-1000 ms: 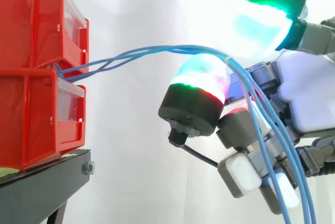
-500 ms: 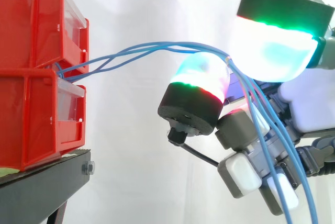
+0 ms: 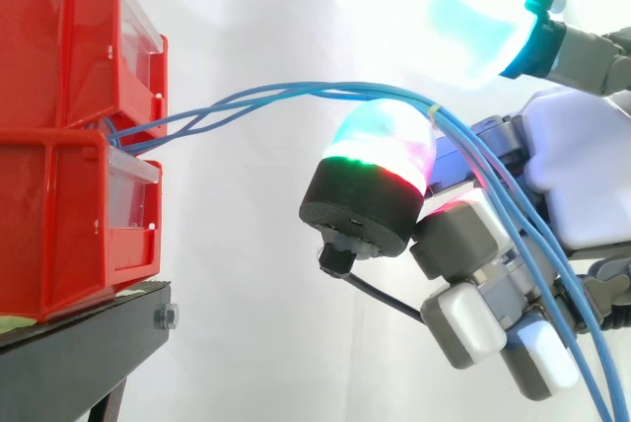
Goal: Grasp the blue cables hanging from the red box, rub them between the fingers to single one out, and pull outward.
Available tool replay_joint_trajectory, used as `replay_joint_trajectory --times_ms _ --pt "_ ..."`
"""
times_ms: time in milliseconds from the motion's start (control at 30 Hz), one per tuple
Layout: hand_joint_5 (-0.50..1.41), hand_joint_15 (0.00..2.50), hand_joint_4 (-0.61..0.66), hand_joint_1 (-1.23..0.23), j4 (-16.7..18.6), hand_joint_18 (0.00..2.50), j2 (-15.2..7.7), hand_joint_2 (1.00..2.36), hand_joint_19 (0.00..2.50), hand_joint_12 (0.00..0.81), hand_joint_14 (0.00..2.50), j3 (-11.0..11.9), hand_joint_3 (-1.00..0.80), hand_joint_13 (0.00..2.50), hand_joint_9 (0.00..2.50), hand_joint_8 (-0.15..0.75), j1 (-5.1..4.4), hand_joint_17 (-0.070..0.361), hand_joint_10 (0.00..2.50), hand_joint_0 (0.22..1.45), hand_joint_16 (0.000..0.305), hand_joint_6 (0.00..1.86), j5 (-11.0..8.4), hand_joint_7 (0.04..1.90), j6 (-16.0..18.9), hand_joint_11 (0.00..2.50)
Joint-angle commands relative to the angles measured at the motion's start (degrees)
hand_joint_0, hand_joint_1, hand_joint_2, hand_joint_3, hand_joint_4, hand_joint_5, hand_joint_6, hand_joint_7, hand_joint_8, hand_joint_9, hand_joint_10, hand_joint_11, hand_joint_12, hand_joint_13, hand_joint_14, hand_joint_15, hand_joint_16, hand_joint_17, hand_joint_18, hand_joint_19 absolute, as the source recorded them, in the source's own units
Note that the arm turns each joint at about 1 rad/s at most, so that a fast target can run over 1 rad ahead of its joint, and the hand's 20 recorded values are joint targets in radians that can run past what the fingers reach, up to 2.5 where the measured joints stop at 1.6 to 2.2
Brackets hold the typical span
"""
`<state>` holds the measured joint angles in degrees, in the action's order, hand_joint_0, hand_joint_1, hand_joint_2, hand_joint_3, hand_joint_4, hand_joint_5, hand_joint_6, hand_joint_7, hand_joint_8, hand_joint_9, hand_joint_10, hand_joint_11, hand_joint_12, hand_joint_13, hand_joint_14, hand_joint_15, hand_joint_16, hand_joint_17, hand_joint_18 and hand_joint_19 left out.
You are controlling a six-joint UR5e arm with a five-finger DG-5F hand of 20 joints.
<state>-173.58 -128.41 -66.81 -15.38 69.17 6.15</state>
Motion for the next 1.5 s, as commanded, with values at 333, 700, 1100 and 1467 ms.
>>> replay_joint_trajectory --times_ms 333,700,1100,1467 --pt "-0.15 0.52 0.02 -0.94 0.00 1.07 0.00 1.02 0.48 0.407 0.02 0.10 -0.29 1.00 1.02 0.371 0.00 0.118 0.02 0.68 0.052 0.89 0.00 1.11 0.00 0.88" --pt "-0.17 0.52 -0.07 -1.01 0.00 1.05 0.00 1.00 0.44 0.392 0.02 0.10 -0.50 0.97 0.99 0.333 0.00 0.114 0.02 0.79 0.051 0.90 0.00 1.10 0.00 0.87" --pt "-0.16 0.53 0.15 -0.84 0.00 1.08 0.00 1.00 0.50 0.427 0.02 0.18 -0.50 0.98 1.00 0.378 0.00 0.129 0.02 0.52 0.057 0.87 0.00 1.03 0.00 0.87" --pt "-0.15 0.54 0.12 -0.82 0.00 1.06 0.00 1.01 0.52 0.416 0.02 0.18 -0.34 0.97 1.00 0.376 0.09 0.122 0.02 0.62 0.054 0.86 0.00 1.09 0.00 0.87"
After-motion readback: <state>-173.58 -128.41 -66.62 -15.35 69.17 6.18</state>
